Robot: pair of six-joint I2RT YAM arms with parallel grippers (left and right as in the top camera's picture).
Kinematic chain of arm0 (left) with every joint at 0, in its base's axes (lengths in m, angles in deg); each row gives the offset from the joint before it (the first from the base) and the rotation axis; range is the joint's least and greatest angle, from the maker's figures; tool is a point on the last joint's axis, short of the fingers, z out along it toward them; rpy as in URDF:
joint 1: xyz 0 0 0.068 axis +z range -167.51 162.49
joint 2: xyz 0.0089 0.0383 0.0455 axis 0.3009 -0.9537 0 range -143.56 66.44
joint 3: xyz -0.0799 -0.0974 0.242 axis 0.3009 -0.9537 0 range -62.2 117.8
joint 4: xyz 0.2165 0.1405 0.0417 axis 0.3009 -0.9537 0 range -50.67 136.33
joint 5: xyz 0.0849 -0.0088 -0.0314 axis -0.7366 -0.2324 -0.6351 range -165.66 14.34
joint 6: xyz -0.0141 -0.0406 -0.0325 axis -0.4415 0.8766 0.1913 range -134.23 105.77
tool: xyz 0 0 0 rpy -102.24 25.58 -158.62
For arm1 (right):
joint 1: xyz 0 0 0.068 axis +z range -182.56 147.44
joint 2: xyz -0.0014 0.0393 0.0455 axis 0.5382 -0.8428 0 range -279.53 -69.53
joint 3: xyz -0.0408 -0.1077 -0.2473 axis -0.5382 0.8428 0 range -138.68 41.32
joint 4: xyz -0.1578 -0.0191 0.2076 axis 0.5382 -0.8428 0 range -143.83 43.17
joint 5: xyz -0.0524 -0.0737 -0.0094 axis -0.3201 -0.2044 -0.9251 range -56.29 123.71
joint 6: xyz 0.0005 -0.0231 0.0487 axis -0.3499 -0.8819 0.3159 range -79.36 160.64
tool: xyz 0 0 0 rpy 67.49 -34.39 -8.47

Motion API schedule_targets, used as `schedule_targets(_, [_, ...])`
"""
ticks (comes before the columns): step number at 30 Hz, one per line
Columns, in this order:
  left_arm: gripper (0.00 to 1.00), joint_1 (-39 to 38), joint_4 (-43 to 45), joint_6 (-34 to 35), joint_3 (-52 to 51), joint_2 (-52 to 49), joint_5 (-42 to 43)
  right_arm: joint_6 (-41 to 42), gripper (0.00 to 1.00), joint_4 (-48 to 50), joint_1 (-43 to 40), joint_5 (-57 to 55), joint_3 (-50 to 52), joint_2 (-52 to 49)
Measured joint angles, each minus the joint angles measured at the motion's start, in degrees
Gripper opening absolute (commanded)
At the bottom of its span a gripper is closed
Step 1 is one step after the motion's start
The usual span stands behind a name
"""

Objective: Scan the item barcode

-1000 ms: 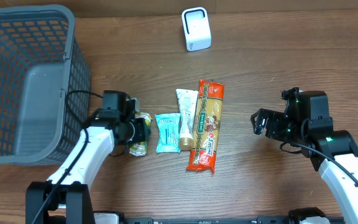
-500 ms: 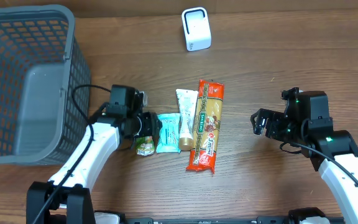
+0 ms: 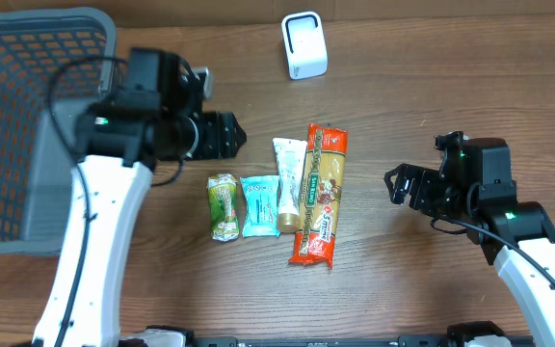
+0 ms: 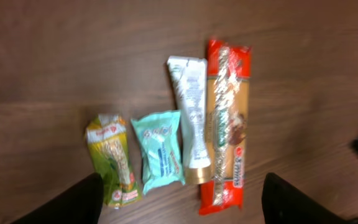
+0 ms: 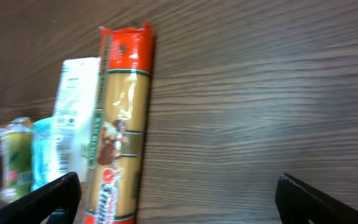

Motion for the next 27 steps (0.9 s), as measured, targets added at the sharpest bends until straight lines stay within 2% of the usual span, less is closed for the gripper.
schedule_targets(1, [1.00,0.00,-1.99,-0.39,3.56,0.00,-0.22,0.13,0.92,-0.04,0.00,0.98,0.00,0.00])
schedule_targets(6, [1.00,0.02,-7.30,-1.51,19.21,0.44,-3.52,0.24,0.91,-4.70,1.05,4.50,-2.36,-0.07])
schedule_targets(9, [1.00,0.02,-7.72,-1.57,23.89,1.05,-7.04,0.70,0.92,-6.99,3.78,5.62,-6.80,-0.37])
schedule_targets(14, [1.00,0.02,-8.15,-1.68,24.74,1.36,-11.61,1.33,0.99,-7.89,6.36,7.76,-13.20,-4.26])
schedule_targets(22, [1.00,0.02,-8.37,-1.70,24.74,1.07,-13.64,1.95,0.99,-7.37,8.98,8.61,-13.66,-21.68])
schedule_targets(27, [1.00,0.02,-9.11,-3.21,24.74,1.07,-17.81,4.09,0.99,-2.78,12.61,9.64,-13.64,-31.82])
